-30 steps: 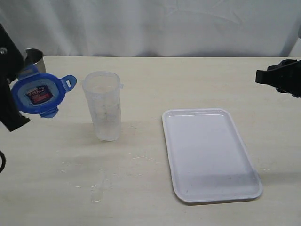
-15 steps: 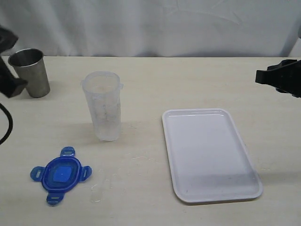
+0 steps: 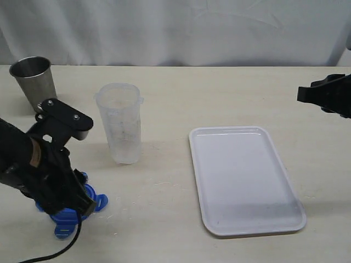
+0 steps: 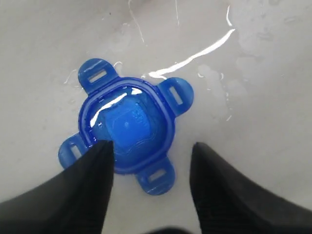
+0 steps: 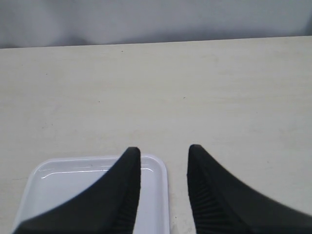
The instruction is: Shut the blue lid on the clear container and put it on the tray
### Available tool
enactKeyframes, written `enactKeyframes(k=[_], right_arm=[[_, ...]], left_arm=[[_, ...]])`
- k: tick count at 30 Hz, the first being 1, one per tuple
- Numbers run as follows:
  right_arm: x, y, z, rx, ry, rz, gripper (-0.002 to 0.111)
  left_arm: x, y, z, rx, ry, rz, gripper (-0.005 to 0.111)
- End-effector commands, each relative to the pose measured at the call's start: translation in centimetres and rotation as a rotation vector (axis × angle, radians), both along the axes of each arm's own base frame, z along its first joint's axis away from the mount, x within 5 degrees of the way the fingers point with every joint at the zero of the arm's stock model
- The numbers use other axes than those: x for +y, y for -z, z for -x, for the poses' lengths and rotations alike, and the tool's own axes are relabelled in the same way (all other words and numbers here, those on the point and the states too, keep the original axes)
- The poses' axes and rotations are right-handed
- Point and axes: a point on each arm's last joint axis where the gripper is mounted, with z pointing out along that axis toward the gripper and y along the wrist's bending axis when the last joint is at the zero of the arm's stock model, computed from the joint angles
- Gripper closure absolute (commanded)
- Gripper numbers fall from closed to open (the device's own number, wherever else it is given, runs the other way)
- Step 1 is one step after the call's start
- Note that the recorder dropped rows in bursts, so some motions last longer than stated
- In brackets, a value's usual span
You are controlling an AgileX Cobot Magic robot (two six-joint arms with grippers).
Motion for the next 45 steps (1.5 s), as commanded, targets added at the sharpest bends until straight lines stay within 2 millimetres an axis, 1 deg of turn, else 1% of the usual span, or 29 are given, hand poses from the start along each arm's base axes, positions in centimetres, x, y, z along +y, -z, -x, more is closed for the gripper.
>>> enactKeyframes(k=[1,3,6,8,10,12,14,16,19,24,30,34,40,44,45], right_arm=[[-0.1,0.0,0.0,-0.012,-0.008,0.003,0.076],[-0.1,0.0,0.0,-0.012,-0.008,0.003,0.076],[-0.1,0.0,0.0,-0.016,-0.011,0.001,0.076],[0.0,0.0,0.0,-0.018,-0.012,0.001,0.076],[0.0,0.0,0.0,-0.018,-0.012,0.001,0.076],[0.0,0.0,0.0,-0.018,-0.012,0.001,0.076],[0.0,0.0,0.0,-0.018,-0.012,0.001,0.076],[0.0,0.0,0.0,-0.018,-0.012,0.001,0.076],[0.0,0.0,0.0,-0.018,-0.012,0.001,0.076],[0.0,0.0,0.0,-0.018,-0.012,0.001,0.076],[0.0,0.0,0.0,-0.018,-0.012,0.001,0.076],[0.0,0.0,0.0,-0.018,-0.012,0.001,0.076],[0.0,0.0,0.0,-0.018,-0.012,0.001,0.076],[0.0,0.0,0.0,-0.018,-0.012,0.001,0.076],[0.0,0.0,0.0,-0.018,-0.012,0.001,0.076]], left_arm=[[1.5,1.3,-0.9,0.037,-0.145,-0.032,0.059],[3.1,1.4,-1.2,0.063,-0.226,-0.046,0.059],[6.1,1.4,-2.0,0.083,-0.39,-0.01,0.059],[8.0,1.8,-2.2,0.127,-0.46,0.04,0.059],[9.0,2.3,-2.1,0.201,-0.496,0.135,0.059],[9.2,2.9,-2.3,0.223,-0.48,0.236,0.059],[9.4,3.5,-2.6,0.196,-0.482,0.277,0.059],[9.9,4.2,-2.7,0.199,-0.509,0.273,0.059],[10.5,5.7,-2.8,0.26,-0.544,0.265,0.059],[10.7,7.7,-3.4,0.273,-0.556,0.244,0.059],[10.7,9.2,-3.7,0.3,-0.553,0.242,0.059],[10.4,9.8,-3.7,0.318,-0.551,0.272,0.059],[9.8,9.6,-3.9,0.317,-0.516,0.337,0.06],[9.8,9.6,-3.9,0.321,-0.517,0.34,0.06],[9.8,9.6,-3.8,0.327,-0.515,0.341,0.064]])
